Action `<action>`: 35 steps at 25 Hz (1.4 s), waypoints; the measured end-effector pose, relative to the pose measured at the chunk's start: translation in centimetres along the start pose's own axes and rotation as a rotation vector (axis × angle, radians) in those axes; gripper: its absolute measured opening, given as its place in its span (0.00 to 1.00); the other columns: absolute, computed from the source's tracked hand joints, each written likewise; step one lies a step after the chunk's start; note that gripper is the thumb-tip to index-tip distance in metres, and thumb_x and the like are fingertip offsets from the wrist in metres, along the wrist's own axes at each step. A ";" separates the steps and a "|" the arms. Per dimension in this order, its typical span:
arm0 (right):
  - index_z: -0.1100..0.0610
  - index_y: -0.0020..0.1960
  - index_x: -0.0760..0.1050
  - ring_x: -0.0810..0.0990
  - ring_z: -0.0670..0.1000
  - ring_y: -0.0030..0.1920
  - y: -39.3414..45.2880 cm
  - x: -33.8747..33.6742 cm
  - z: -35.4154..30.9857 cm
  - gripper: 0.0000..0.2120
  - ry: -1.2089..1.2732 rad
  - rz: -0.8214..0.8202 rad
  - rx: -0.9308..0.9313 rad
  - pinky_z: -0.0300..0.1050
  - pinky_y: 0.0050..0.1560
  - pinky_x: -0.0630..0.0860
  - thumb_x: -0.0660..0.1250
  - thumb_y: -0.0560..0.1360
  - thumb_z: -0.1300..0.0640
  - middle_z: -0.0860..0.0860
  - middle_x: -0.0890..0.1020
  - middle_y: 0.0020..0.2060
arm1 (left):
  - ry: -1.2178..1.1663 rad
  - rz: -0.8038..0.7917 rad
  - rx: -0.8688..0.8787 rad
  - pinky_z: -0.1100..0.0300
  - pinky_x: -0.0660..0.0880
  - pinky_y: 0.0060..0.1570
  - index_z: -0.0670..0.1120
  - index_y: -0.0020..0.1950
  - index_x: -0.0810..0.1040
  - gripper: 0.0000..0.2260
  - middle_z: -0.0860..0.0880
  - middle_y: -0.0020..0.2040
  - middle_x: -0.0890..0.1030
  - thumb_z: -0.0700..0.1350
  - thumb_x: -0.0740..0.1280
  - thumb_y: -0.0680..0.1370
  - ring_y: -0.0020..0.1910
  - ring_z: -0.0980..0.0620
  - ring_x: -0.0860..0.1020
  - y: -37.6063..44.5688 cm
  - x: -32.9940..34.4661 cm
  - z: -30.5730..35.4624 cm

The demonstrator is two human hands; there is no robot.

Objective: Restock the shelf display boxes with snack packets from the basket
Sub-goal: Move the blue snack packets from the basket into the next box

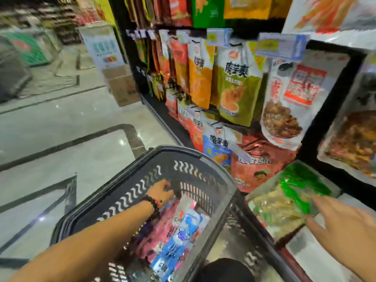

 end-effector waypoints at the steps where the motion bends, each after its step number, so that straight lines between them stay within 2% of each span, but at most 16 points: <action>1: 0.44 0.63 0.72 0.81 0.53 0.54 0.1 0.0 -1.1 0.23 0.008 -0.017 -0.015 0.55 0.54 0.74 0.60 0.71 0.39 0.46 0.80 0.59 | 0.055 -0.047 -0.080 0.58 0.71 0.54 0.43 0.58 0.77 0.18 0.43 0.59 0.80 0.51 0.65 0.72 0.58 0.44 0.77 0.7 0.4 -2.9; 3: 0.45 0.63 0.72 0.79 0.54 0.57 0.3 0.8 -2.4 0.23 0.043 -0.049 -0.016 0.56 0.57 0.73 0.60 0.71 0.40 0.47 0.79 0.61 | 0.180 -0.163 -0.166 0.56 0.72 0.57 0.44 0.61 0.76 0.15 0.43 0.61 0.78 0.47 0.65 0.76 0.60 0.44 0.76 1.3 2.2 -6.9; 6: 0.48 0.65 0.72 0.79 0.57 0.56 0.3 2.3 -3.7 0.25 0.107 -0.126 0.006 0.57 0.58 0.73 0.59 0.70 0.40 0.51 0.80 0.60 | 0.303 -0.256 -0.198 0.55 0.74 0.58 0.45 0.64 0.74 0.19 0.43 0.62 0.78 0.47 0.64 0.74 0.60 0.43 0.77 1.6 6.4 -10.6; 10: 0.51 0.69 0.69 0.76 0.57 0.61 0.1 2.6 -4.8 0.27 0.180 -0.169 0.009 0.58 0.63 0.70 0.61 0.72 0.42 0.53 0.77 0.64 | 0.302 -0.363 -0.240 0.56 0.73 0.59 0.43 0.67 0.71 0.17 0.42 0.64 0.76 0.42 0.61 0.78 0.58 0.46 0.76 1.2 12.0 -12.5; 13: 0.50 0.70 0.67 0.74 0.57 0.64 -0.2 2.1 -6.3 0.27 0.166 -0.191 -0.056 0.57 0.64 0.68 0.62 0.73 0.44 0.52 0.75 0.66 | 0.344 -0.402 -0.174 0.55 0.73 0.58 0.44 0.66 0.72 0.18 0.43 0.63 0.77 0.46 0.63 0.77 0.59 0.45 0.76 0.9 15.4 -13.0; 16: 0.48 0.70 0.66 0.71 0.54 0.67 -0.7 1.3 -8.6 0.26 0.144 -0.186 -0.150 0.58 0.68 0.63 0.61 0.74 0.44 0.49 0.73 0.68 | 0.323 -0.464 -0.201 0.55 0.75 0.60 0.44 0.69 0.68 0.22 0.44 0.64 0.75 0.50 0.66 0.76 0.61 0.45 0.75 0.7 18.2 -13.2; 20: 0.48 0.69 0.68 0.71 0.51 0.66 -1.2 0.2 -11.5 0.26 0.146 -0.143 -0.255 0.59 0.69 0.60 0.55 0.72 0.41 0.46 0.74 0.65 | 0.458 -0.374 -0.146 0.51 0.75 0.60 0.45 0.65 0.71 0.22 0.46 0.63 0.74 0.53 0.67 0.75 0.60 0.45 0.75 1.1 19.9 -13.8; 22: 0.47 0.70 0.67 0.71 0.50 0.67 -1.6 0.1 -12.4 0.29 0.158 -0.152 -0.280 0.59 0.70 0.59 0.52 0.71 0.40 0.45 0.74 0.66 | 0.541 -0.334 -0.116 0.52 0.75 0.58 0.44 0.64 0.72 0.18 0.44 0.62 0.76 0.50 0.65 0.77 0.59 0.43 0.76 1.4 20.8 -13.7; 24: 0.46 0.70 0.66 0.69 0.49 0.68 -1.7 0.1 -12.7 0.30 0.178 -0.154 -0.292 0.58 0.71 0.58 0.48 0.71 0.39 0.44 0.73 0.66 | 0.594 -0.324 -0.060 0.51 0.73 0.61 0.42 0.66 0.71 0.17 0.41 0.64 0.75 0.44 0.62 0.79 0.62 0.42 0.75 1.6 21.6 -13.8; 26: 0.46 0.70 0.65 0.68 0.48 0.69 -1.4 0.1 -12.9 0.32 0.195 -0.151 -0.298 0.57 0.71 0.58 0.46 0.70 0.38 0.44 0.72 0.66 | 0.598 -0.291 0.007 0.53 0.73 0.59 0.42 0.64 0.72 0.15 0.42 0.62 0.77 0.43 0.62 0.78 0.60 0.44 0.76 1.9 20.9 -13.0; 27: 0.46 0.71 0.65 0.68 0.48 0.69 -1.3 0.2 -13.0 0.32 0.198 -0.155 -0.302 0.57 0.71 0.58 0.46 0.69 0.38 0.44 0.72 0.66 | 0.543 -0.285 -0.035 0.54 0.75 0.57 0.43 0.62 0.73 0.14 0.44 0.59 0.78 0.42 0.62 0.77 0.57 0.44 0.77 1.8 19.9 -12.6; 29: 0.46 0.71 0.64 0.67 0.48 0.69 -1.3 0.3 -13.3 0.32 0.203 -0.166 -0.317 0.56 0.71 0.58 0.47 0.70 0.38 0.44 0.71 0.67 | 0.542 -0.297 0.006 0.55 0.76 0.52 0.44 0.59 0.73 0.12 0.45 0.53 0.78 0.39 0.60 0.75 0.51 0.46 0.77 1.7 18.0 -11.4; 31: 0.45 0.71 0.63 0.66 0.47 0.69 -1.2 0.1 -13.8 0.30 0.216 -0.170 -0.340 0.55 0.72 0.58 0.50 0.71 0.39 0.43 0.70 0.68 | 0.542 -0.266 0.115 0.59 0.73 0.46 0.43 0.59 0.72 0.12 0.45 0.51 0.77 0.39 0.60 0.76 0.46 0.47 0.75 1.9 14.7 -9.9; 33: 0.46 0.71 0.64 0.67 0.48 0.68 -1.0 -0.1 -14.5 0.28 0.264 -0.142 -0.378 0.54 0.71 0.59 0.54 0.72 0.40 0.44 0.71 0.67 | 0.545 -0.275 0.190 0.61 0.68 0.45 0.46 0.59 0.72 0.11 0.45 0.55 0.78 0.40 0.59 0.77 0.49 0.45 0.76 2.3 10.2 -7.7; 35: 0.48 0.69 0.67 0.70 0.49 0.66 -0.8 -0.7 -15.8 0.27 0.337 -0.090 -0.432 0.52 0.69 0.63 0.56 0.72 0.41 0.45 0.73 0.65 | 0.721 -0.304 0.342 0.58 0.68 0.46 0.51 0.56 0.73 0.10 0.47 0.54 0.79 0.44 0.60 0.76 0.53 0.43 0.78 1.5 4.6 -3.5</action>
Point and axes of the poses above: each hand's wrist, its own y-axis towards the middle knuckle, its own x-axis out of the palm, z = x × y, the point moved 4 cm from there along y, towards the middle knuckle
